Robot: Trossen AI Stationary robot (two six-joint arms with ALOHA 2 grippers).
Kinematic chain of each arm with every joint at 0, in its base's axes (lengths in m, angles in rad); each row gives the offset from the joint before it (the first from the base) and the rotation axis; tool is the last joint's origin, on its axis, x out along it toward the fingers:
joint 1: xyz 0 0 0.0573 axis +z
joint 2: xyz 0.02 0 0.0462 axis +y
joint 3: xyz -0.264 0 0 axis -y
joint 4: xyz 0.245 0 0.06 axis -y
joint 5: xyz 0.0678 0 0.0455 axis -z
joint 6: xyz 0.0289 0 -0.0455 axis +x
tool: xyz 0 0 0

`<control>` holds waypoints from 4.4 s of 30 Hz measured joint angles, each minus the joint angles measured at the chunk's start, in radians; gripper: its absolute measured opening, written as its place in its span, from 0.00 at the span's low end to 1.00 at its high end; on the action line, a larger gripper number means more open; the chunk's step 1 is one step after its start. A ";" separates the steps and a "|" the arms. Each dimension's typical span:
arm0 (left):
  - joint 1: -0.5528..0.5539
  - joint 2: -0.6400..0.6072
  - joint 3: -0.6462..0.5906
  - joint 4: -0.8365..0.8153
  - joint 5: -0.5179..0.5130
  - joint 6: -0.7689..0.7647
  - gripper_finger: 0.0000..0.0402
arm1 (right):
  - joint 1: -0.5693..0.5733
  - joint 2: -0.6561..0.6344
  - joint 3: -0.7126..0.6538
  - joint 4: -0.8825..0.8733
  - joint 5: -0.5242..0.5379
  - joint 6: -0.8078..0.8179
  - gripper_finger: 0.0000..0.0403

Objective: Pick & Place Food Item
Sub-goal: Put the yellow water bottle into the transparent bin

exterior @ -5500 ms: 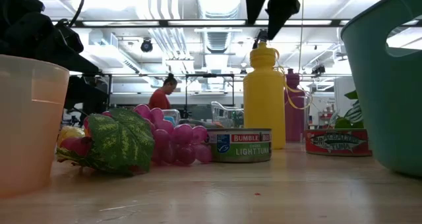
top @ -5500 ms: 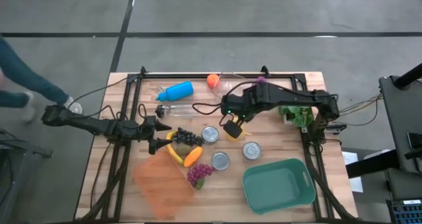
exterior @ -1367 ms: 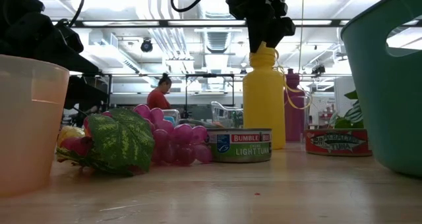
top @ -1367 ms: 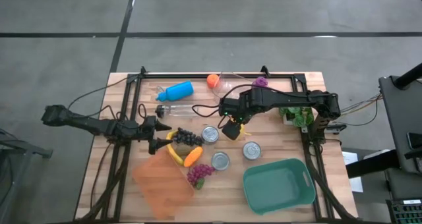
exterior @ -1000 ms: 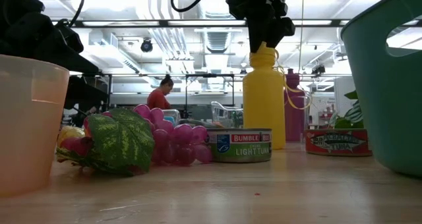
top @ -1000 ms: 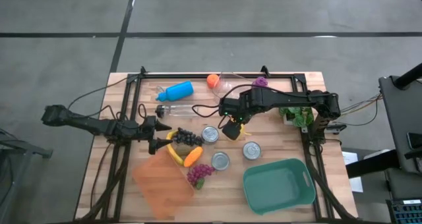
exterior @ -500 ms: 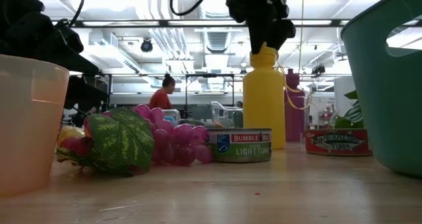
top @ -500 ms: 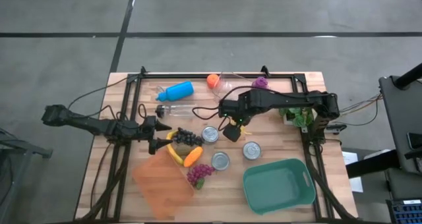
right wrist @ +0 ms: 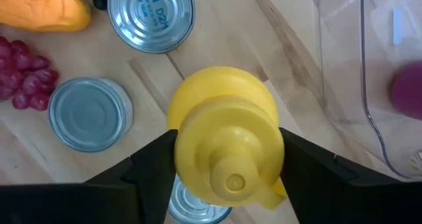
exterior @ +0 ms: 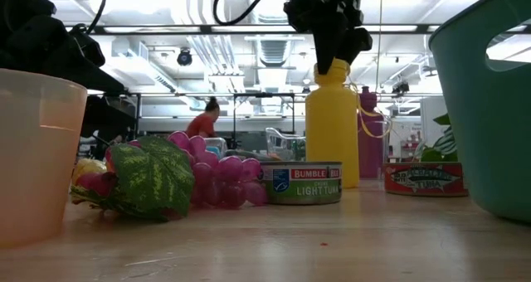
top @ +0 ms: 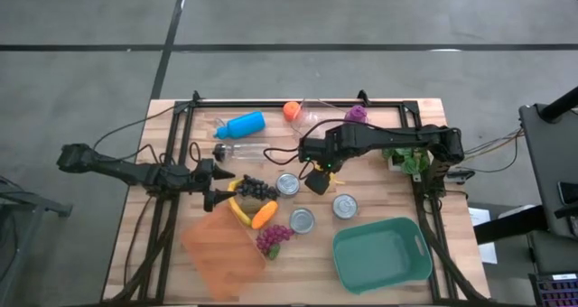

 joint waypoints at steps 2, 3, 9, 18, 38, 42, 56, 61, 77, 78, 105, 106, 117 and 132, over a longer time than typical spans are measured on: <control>0.000 0.000 0.000 0.000 0.000 0.000 0.96 | 0.000 0.000 0.000 0.002 0.001 0.003 0.56; 0.000 0.000 0.000 0.000 0.000 0.000 0.96 | 0.000 0.000 0.000 0.002 0.001 0.003 0.55; 0.000 0.000 0.000 0.000 0.000 0.000 0.96 | 0.000 0.000 0.000 0.005 0.002 0.003 0.52; 0.000 0.000 0.000 0.000 0.000 0.000 0.96 | 0.000 -0.001 0.045 -0.013 0.011 -0.017 0.52; 0.000 0.000 0.000 0.000 0.000 0.000 0.96 | -0.059 -0.008 0.477 -0.305 0.212 -0.336 0.52; 0.000 0.000 0.000 0.000 0.000 0.000 0.96 | -0.104 -0.017 0.506 -0.305 0.212 -0.389 0.52; 0.000 0.000 0.000 0.000 0.000 0.000 0.96 | -0.207 -0.038 0.506 -0.305 0.226 -0.409 0.52; 0.000 0.000 0.000 0.000 0.000 0.000 0.96 | -0.224 -0.047 0.505 -0.305 0.279 -0.380 0.52; 0.000 0.000 0.000 0.000 0.000 0.000 0.96 | -0.239 -0.041 0.341 -0.305 0.254 -0.288 0.52; 0.000 0.000 0.000 0.000 0.000 0.000 0.96 | -0.240 -0.041 0.325 -0.305 0.243 -0.288 0.52; 0.000 0.000 0.000 0.000 0.000 0.000 0.96 | -0.299 -0.238 -0.119 -0.041 0.112 -0.304 0.52; 0.000 0.000 0.000 0.000 0.000 0.000 0.96 | -0.307 -0.243 -0.131 -0.038 0.098 -0.304 0.52; 0.000 0.000 0.000 0.000 0.000 0.000 0.96 | -0.355 -0.251 -0.205 0.029 0.036 -0.348 0.52; 0.000 0.000 0.000 0.000 0.000 0.000 0.96 | -0.374 -0.251 -0.260 0.057 0.019 -0.358 0.52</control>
